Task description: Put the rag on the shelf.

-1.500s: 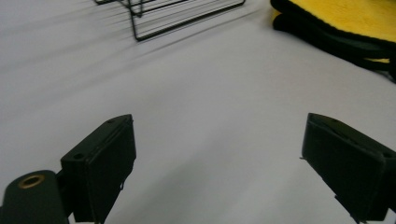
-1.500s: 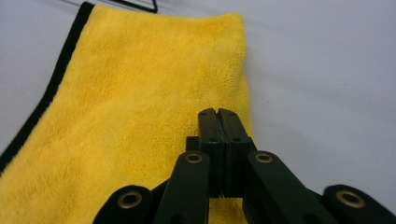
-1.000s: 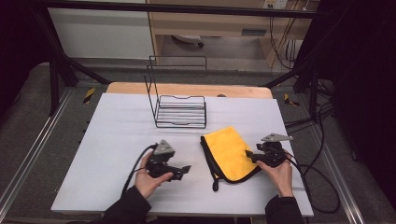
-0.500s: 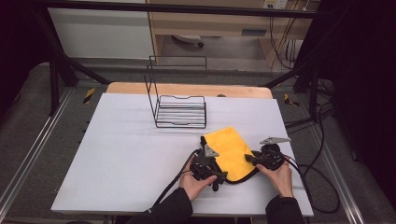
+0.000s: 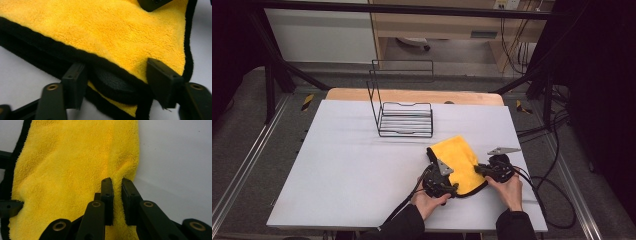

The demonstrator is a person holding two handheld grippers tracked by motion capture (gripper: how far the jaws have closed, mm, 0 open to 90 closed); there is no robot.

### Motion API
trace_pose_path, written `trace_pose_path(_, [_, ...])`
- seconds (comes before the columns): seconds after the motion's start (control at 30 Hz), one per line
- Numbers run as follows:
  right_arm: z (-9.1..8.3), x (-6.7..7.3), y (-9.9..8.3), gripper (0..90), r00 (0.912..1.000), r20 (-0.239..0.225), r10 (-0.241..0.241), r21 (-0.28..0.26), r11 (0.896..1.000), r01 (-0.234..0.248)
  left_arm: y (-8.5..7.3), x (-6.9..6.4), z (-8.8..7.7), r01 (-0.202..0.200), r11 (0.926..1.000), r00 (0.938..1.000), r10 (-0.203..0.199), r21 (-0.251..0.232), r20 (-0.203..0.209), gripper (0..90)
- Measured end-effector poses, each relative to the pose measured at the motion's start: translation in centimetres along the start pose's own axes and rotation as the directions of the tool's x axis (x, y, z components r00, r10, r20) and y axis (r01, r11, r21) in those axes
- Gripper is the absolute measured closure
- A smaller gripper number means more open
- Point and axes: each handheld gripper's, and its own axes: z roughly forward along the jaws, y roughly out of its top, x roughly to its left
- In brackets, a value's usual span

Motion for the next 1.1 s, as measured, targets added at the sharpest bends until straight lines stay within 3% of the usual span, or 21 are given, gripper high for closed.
trace_pose_path(0.1, [0.0, 0.0, 0.0, 83.4, 0.9999, 0.004, 0.017, -0.005, 1.0, -0.017, 0.0, 0.4, -0.1, 0.005, 1.0, 1.0, -0.005, 0.001, 0.0, 54.7])
trace_pose_path(0.13, [-0.1, 0.1, 0.0, 84.0, 0.9997, 0.007, 0.025, -0.004, 1.0, -0.025, 0.0, 0.5, -0.2, 0.009, 1.0, 0.9999, -0.009, 0.0, 0.013, 67.5])
trace_pose_path(0.3, [-0.3, 0.4, 0.2, 84.4, 0.9988, 0.015, 0.046, 0.005, 0.999, -0.046, 0.0, 1.6, -0.4, 0.038, 0.9993, 0.9964, -0.038, 0.004, 0.075, 80.3])
trace_pose_path(0.33, [-0.6, 0.6, 0.2, 84.4, 0.9983, 0.012, 0.056, 0.008, 0.998, -0.056, 0.0, 1.7, -0.4, 0.055, 0.9985, 0.9946, -0.055, 0.001, 0.088, 80.9])
trace_pose_path(0.47, [-1.3, 1.1, 0.2, 84.4, 0.9966, -0.012, 0.081, 0.001, 0.997, -0.081, 0.0, 2.6, -0.9, 0.036, 0.9991, 0.9929, -0.038, 0.021, 0.112, 82.0])
trace_pose_path(0.67, [-1.9, 2.8, -0.2, 84.2, 0.9918, -0.038, 0.122, 0.022, 0.992, -0.121, -0.1, 4.5, -2.1, -0.014, 0.9988, 0.9873, 0.006, 0.047, 0.159, 82.4])
trace_pose_path(0.87, [-2.4, 4.7, -1.4, 84.0, 0.9836, -0.039, 0.176, 0.017, 0.984, -0.175, -0.2, 5.2, -2.7, -0.058, 0.9959, 0.9822, 0.045, 0.069, 0.182, 82.2])
trace_pose_path(1.0, [-2.5, 5.1, -1.8, 82.9, 0.9864, -0.036, 0.16, 0.014, 0.987, -0.16, -0.6, 5.5, -3.0, -0.063, 0.9971, 0.9785, 0.053, 0.044, 0.199, 79.9])
trace_pose_path(1.03, [-2.2, 4.6, -2.0, 80.8, 0.9908, -0.005, 0.135, 0.023, 0.991, -0.135, -0.7, 5.5, -3.0, -0.059, 0.9977, 0.978, 0.051, 0.034, 0.202, 74.4])
trace_pose_path(1.1, [-2.1, 4.3, -2.2, 72.0, 0.9952, 0.008, 0.098, 0.028, 0.995, -0.098, -0.7, 5.8, -3.2, -0.055, 0.9983, 0.9822, 0.05, 0.018, 0.181, 63.5])
